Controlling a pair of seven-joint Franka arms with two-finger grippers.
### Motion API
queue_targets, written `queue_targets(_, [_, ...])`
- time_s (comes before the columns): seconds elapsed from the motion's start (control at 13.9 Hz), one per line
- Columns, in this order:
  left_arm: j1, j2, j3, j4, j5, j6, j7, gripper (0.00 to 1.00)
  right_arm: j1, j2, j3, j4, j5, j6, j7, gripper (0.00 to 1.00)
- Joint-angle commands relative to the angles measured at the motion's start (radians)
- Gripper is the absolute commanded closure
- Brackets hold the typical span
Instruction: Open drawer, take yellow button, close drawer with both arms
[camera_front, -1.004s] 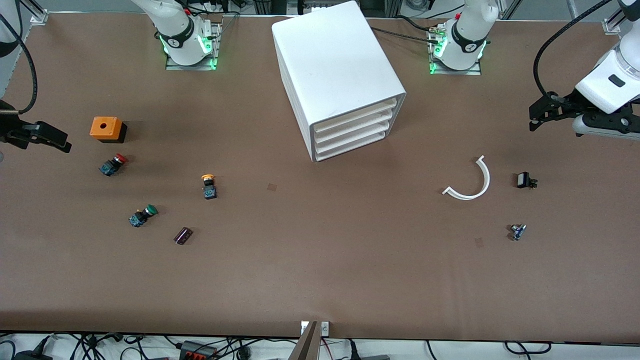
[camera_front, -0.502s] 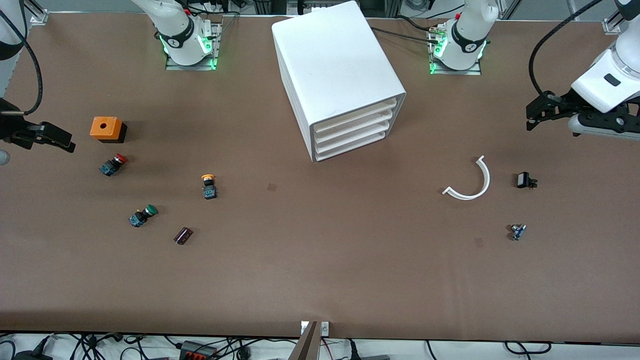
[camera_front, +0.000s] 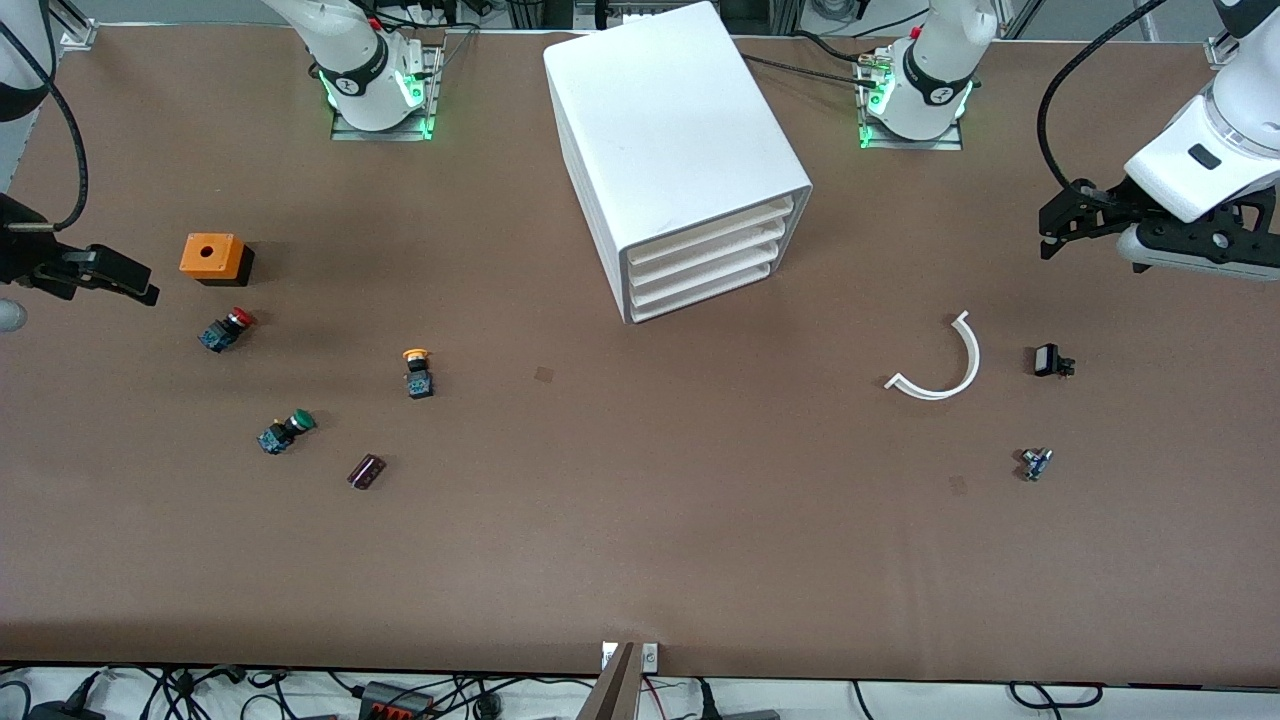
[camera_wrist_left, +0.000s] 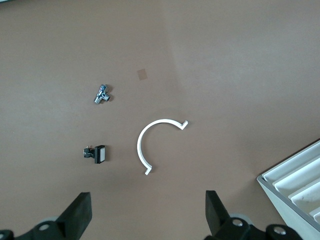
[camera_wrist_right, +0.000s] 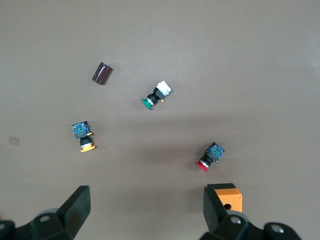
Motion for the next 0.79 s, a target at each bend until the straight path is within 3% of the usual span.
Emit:
queue_targets(0.0, [0.000,-0.008,-0.008,0.020,-0.019,-0.021,0.009,0.00,0.001,-0.014,0.006,-0.020,0.020,0.014,-0.009,0.00])
queue_targets(0.14, [0.001,-0.008,-0.008,0.020,-0.019,-0.021,0.009,0.00,0.002,-0.014,0.004,-0.022,0.058,0.011,-0.010,0.00])
queue_targets(0.72, [0.001,-0.008,-0.008,0.021,-0.019,-0.021,0.009,0.00,0.004,-0.025,0.003,-0.035,0.043,0.020,-0.019,0.00])
